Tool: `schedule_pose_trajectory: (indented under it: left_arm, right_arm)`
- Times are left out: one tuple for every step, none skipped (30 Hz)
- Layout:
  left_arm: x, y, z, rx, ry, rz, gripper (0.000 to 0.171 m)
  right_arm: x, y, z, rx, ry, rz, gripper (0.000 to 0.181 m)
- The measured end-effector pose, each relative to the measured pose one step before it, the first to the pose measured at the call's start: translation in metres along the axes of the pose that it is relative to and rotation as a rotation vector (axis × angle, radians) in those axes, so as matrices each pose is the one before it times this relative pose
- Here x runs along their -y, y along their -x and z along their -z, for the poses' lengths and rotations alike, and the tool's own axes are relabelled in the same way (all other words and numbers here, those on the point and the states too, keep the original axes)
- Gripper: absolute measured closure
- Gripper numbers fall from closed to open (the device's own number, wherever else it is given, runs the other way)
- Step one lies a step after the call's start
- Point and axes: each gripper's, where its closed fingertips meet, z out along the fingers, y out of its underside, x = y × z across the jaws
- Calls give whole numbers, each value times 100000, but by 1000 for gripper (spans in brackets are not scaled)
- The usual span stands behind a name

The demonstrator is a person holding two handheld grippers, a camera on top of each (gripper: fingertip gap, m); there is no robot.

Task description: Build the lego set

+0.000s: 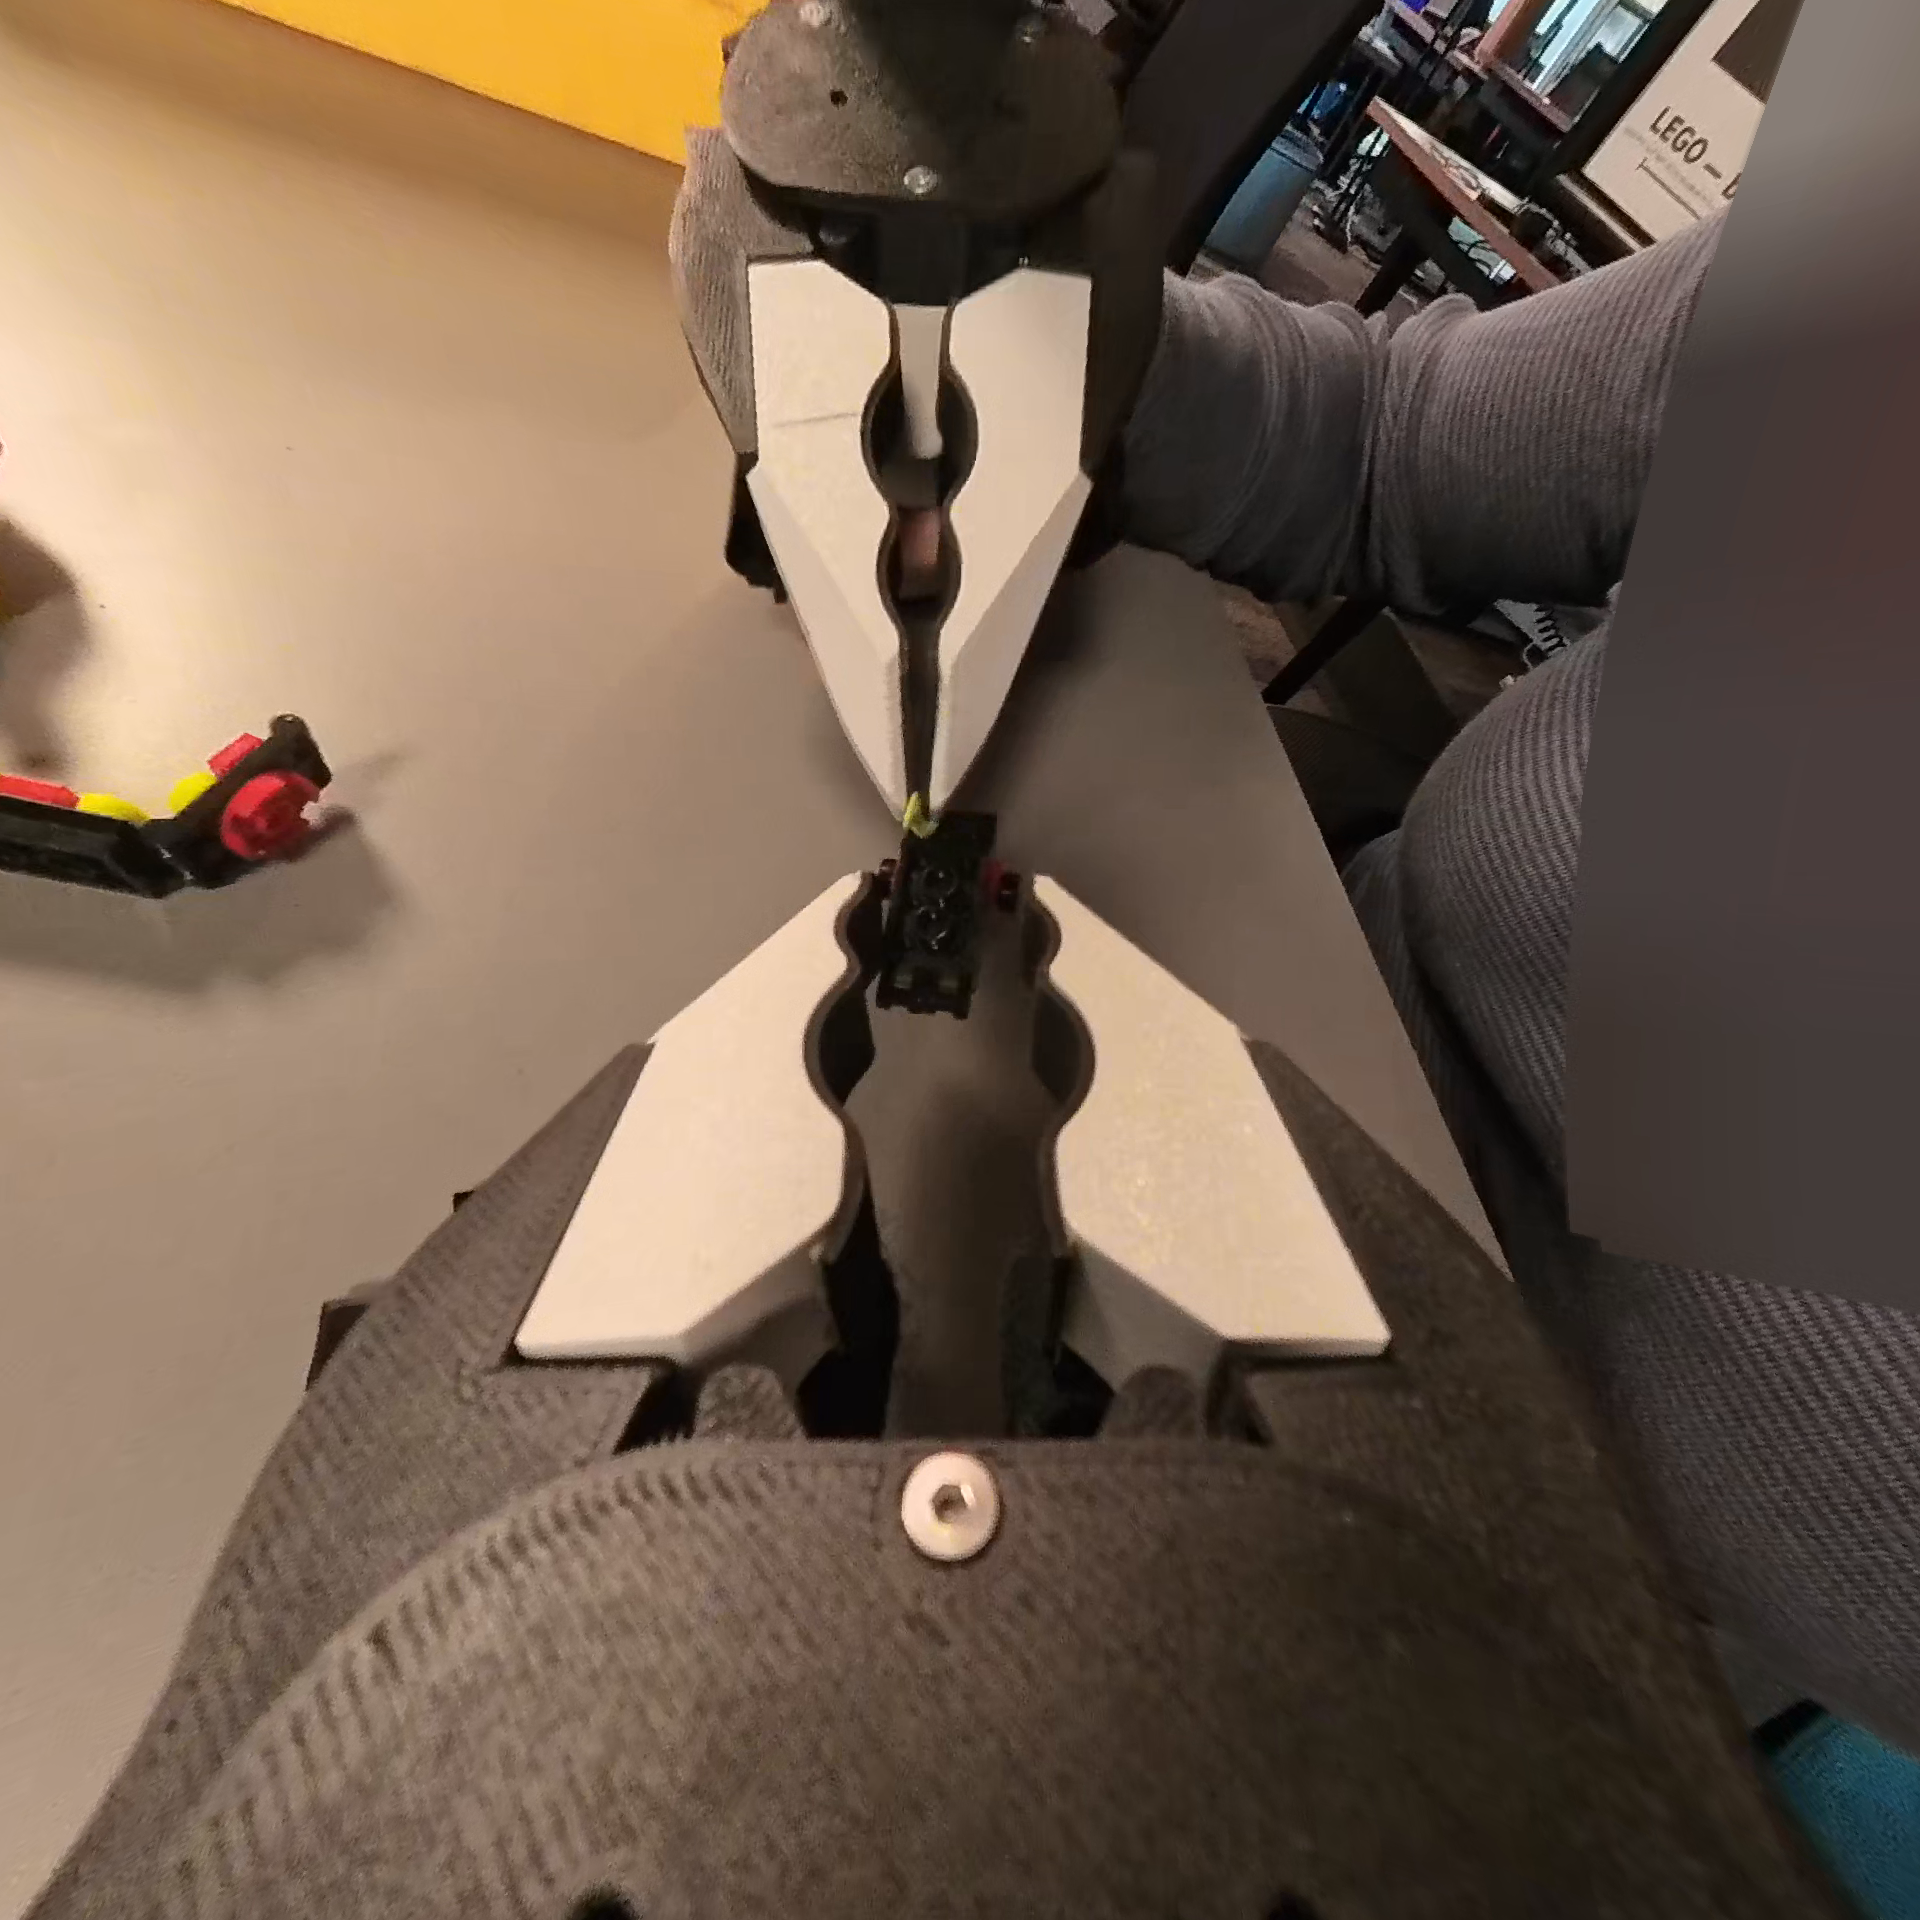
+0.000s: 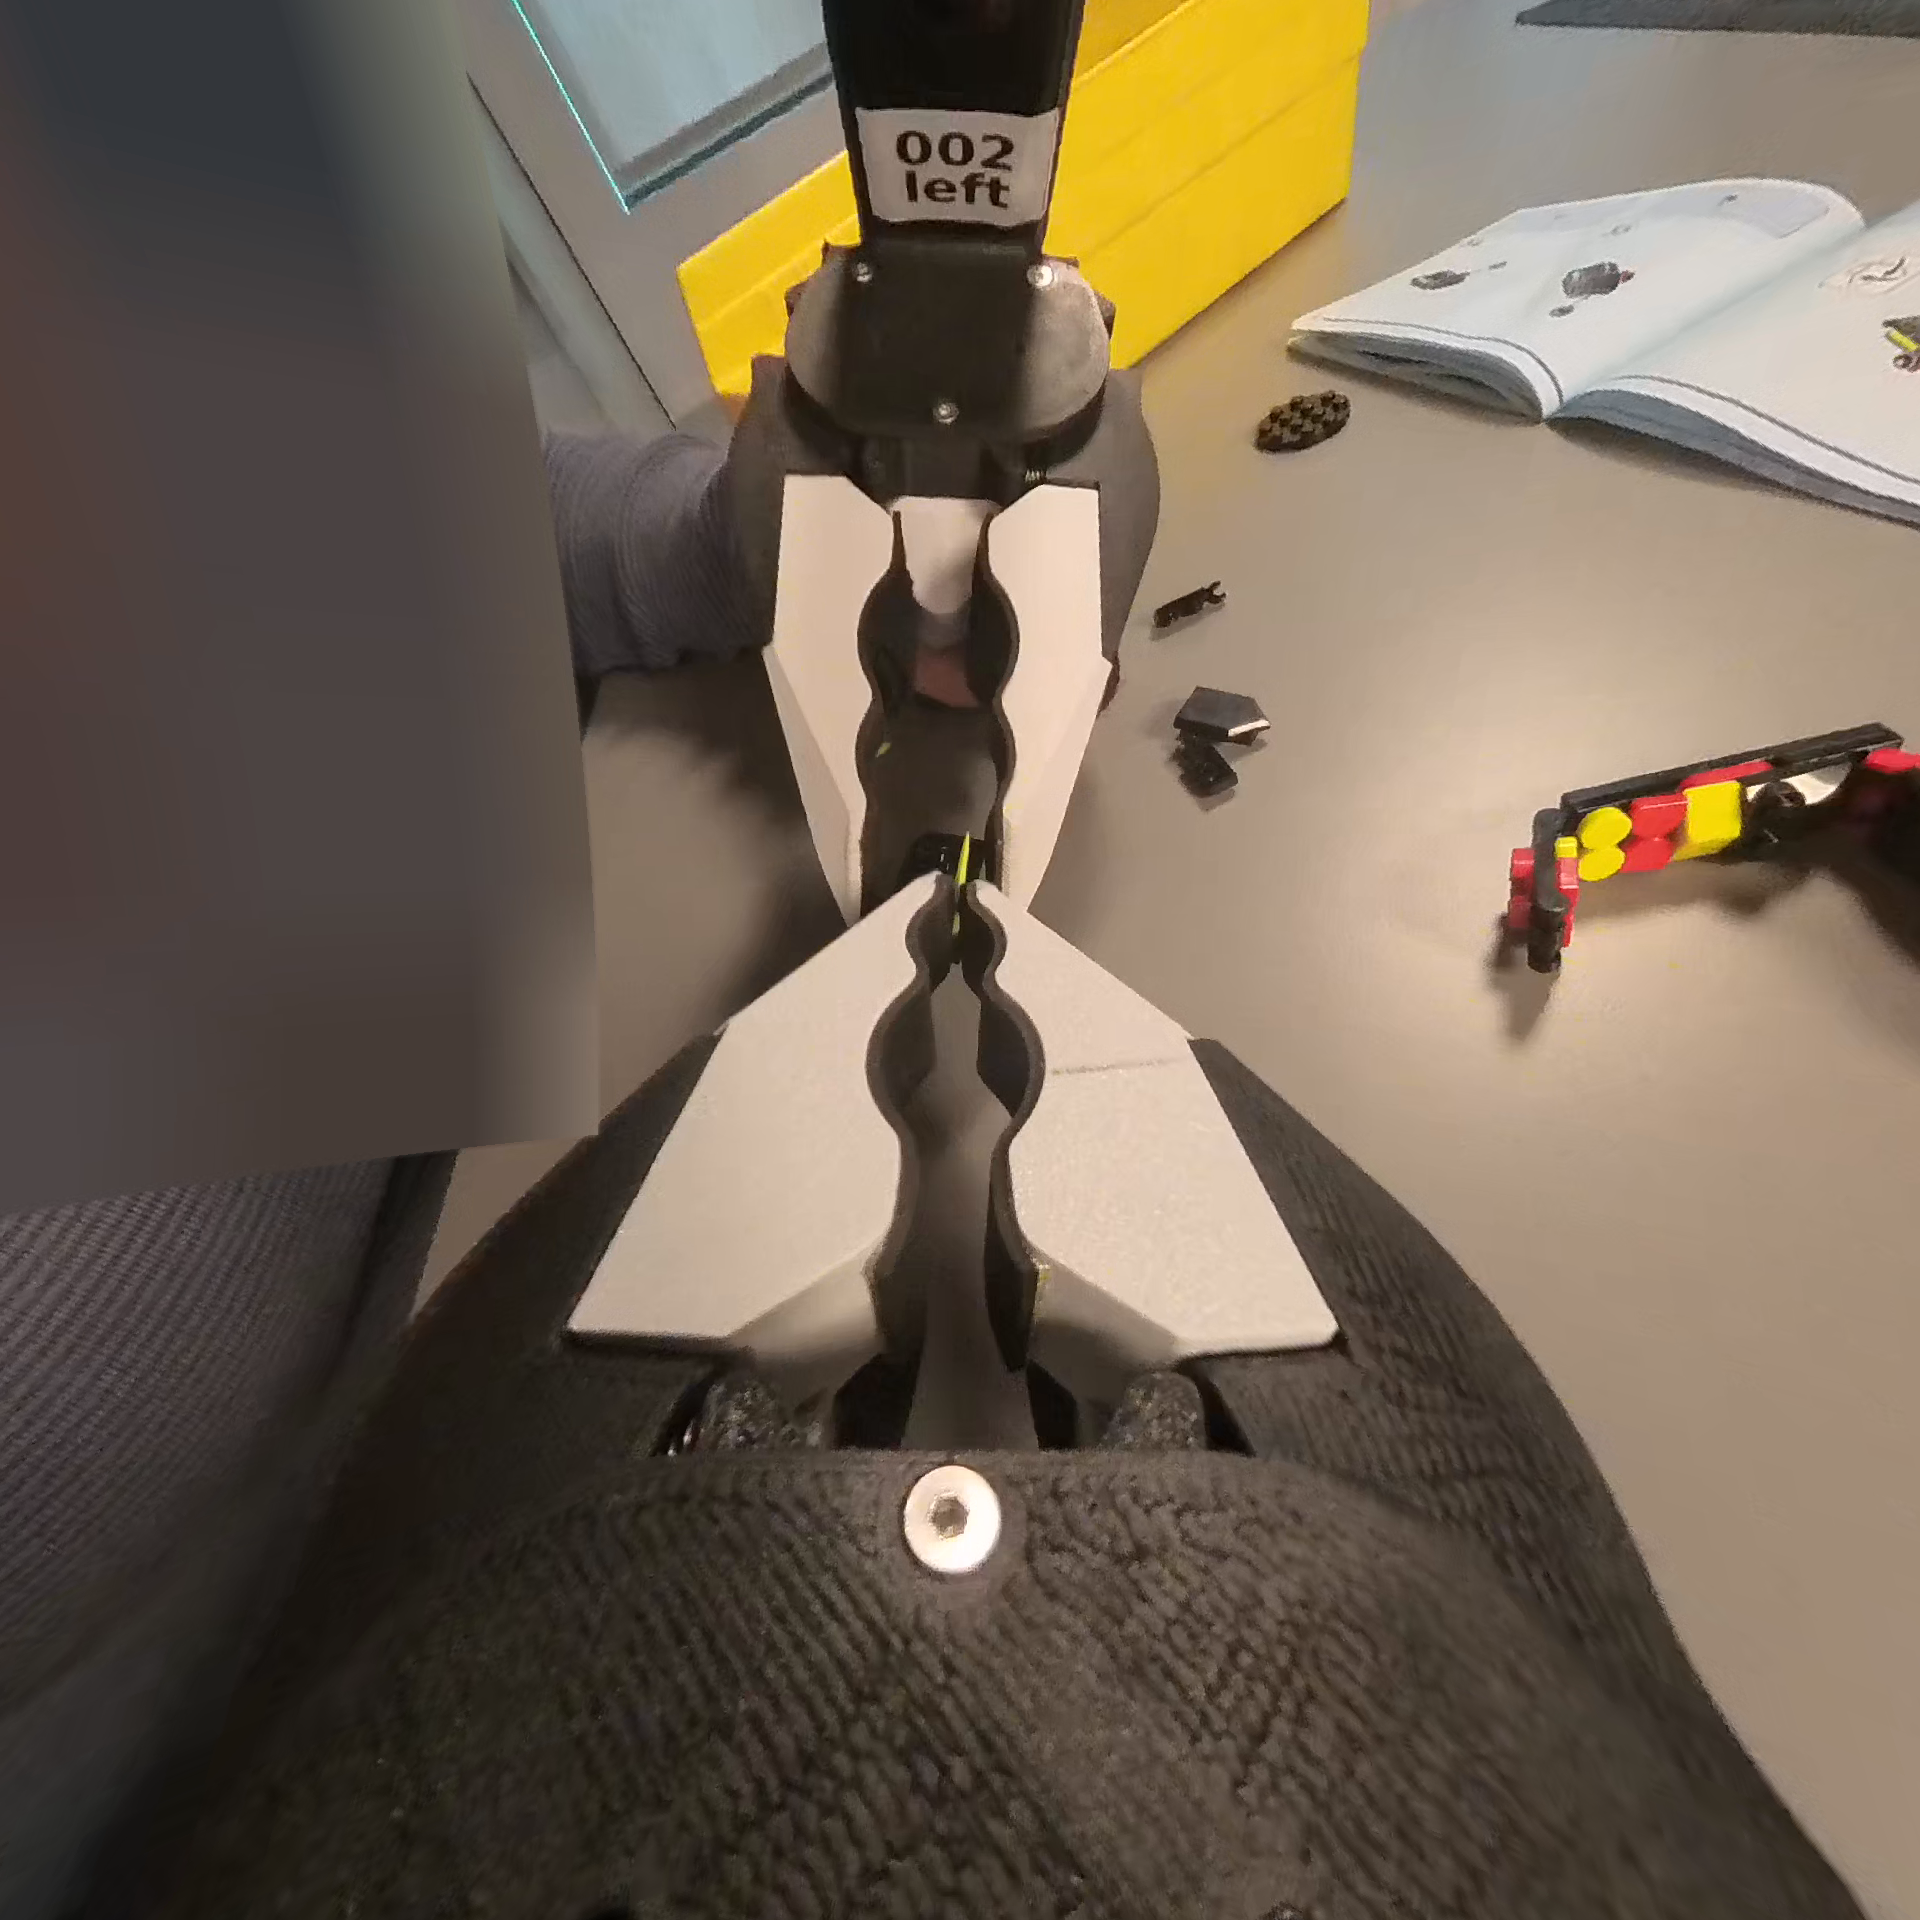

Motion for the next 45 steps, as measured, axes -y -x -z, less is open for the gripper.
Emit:
schedule_pose_trajectory:
  left_arm:
    - [53,-24,34,-411,-437,221,148]
    - [14,5,12,-73,-68,163,148]
    - [-14,-10,-7,-22,107,-94,148]
    - [1,-21,6,-40,-29,-116,148]
    - [-15,-15,-7,-218,71,170,148]
    - [-34,-7,-14,-123,249,131,148]
    - [-38,15,-26,116,345,-50,148]
    - [-28,-8,-22,81,213,-214,148]
    - [-20,-15,-12,-1,147,-80,148]
    - [6,-18,1,-54,-22,-92,148]
    - [22,21,16,290,-201,-193,148]
    - [-2,-58,9,-135,-64,-292,148]
    - [-4,10,1,225,10,-120,148]
    - [12,141,5,1061,-128,107,148]
    - [17,123,0,637,-89,472,148]
    - [17,45,14,-160,-74,608,148]
    - [-3,-78,12,-735,-3,90,148]
    - [-33,-153,-14,-780,200,-615,148]
    - [-65,-179,-43,-493,414,-1093,148]
    - [-75,-52,-63,475,597,-1085,148]
    - [-24,45,-20,828,189,-572,148]
    - [68,-56,44,-347,-500,-256,148]
    - [80,58,65,223,-649,227,148]
    - [-42,-7,-18,-95,305,89,148]
    - [-77,-104,-48,-450,630,-487,149]
    - [-23,-102,-12,-188,69,-764,148]
    - [3,-129,0,-405,-100,-762,149]
    - [43,-23,17,10,-320,-274,148]
    - [55,-2,33,-41,-408,55,148]
    - [47,-25,33,-440,-374,243,148]
    - [70,3,43,-298,-544,416,148]
    - [90,32,55,-2,-705,457,148]
    - [36,-19,29,-395,-302,390,148]
    - [-32,-90,-23,-702,227,78,148]
    - [-89,-109,-71,-434,629,-241,148]
    - [-29,-122,-48,-372,255,-514,148]
    - [8,-105,-42,-374,-49,-138,148]
    - [41,-5,4,-22,-339,213,148]
    - [77,9,42,-195,-587,509,148]
    - [81,82,50,151,-601,674,148]
    - [51,71,42,114,-434,632,148]
    - [13,42,14,32,-105,410,148]
    - [-24,15,-9,95,188,125,149]
    - [-4,5,-1,22,64,63,148]
    - [14,14,5,-32,-126,171,149]
  right_arm:
    - [57,0,10,341,-603,-932,181]
    - [15,-8,-2,167,-167,-539,181]
    - [-7,17,1,32,45,253,181]
    - [-10,25,-1,-273,127,1287,181]
    - [-22,31,-5,-769,435,2734,181]
    - [-54,29,-17,-1322,811,4117,181]
    - [-48,62,-21,-1522,927,5160,181]
    - [-47,80,-17,-1622,835,5456,181]
    - [-2,73,-10,-1562,556,5112,181]
    - [22,59,-3,-1503,243,4345,181]
    - [40,45,-9,-1359,113,3260,181]
    - [20,50,-8,-894,191,2039,181]
    - [-11,-35,-4,-627,269,736,181]
    - [-56,-160,5,-582,123,-492,181]
    - [-50,-171,-1,-343,119,-1295,181]
    - [-6,-41,-6,-7,101,-552,181]
    - [43,113,-23,115,18,816,181]
    - [45,193,-2,305,112,1076,181]
    - [-22,190,16,734,107,693,181]
    - [-66,70,16,587,-35,208,181]
    - [-31,-35,18,85,-160,110,181]
    - [37,-72,11,-642,-176,1395,181]
    - [11,-76,-2,-1307,152,2993,181]
    - [-21,68,-29,-821,537,3138,181]
    - [-13,162,-17,-171,211,2365,181]
    - [52,148,18,357,-489,915,181]
    - [81,108,30,1034,-787,-867,181]
    - [50,14,29,1002,-592,-1424,181]
    - [55,-18,21,769,-471,-1179,181]
    - [51,-27,21,806,-515,-1562,181]
    - [70,-53,27,711,-567,-1988,181]
    - [62,-68,22,355,-517,-1677,181]
    - [33,20,5,358,-289,-948,181]
    - [-2,126,-25,566,90,-116,181]
    - [-37,160,-8,689,244,69,181]
    - [-3,147,21,1005,-31,-351,181]
    - [6,75,28,803,-200,-502,181]
    - [34,-3,30,159,-276,-136,181]
    - [39,-80,22,-414,-305,408,181]
    - [27,-139,26,-919,-125,737,181]
    - [-6,-107,1,-892,40,658,181]
    - [-19,-43,-12,-465,198,349,181]
    - [-29,-8,-18,-263,302,225,181]
    - [-17,9,-5,-155,162,-66,181]
    - [6,-18,-5,-89,-37,-436,181]
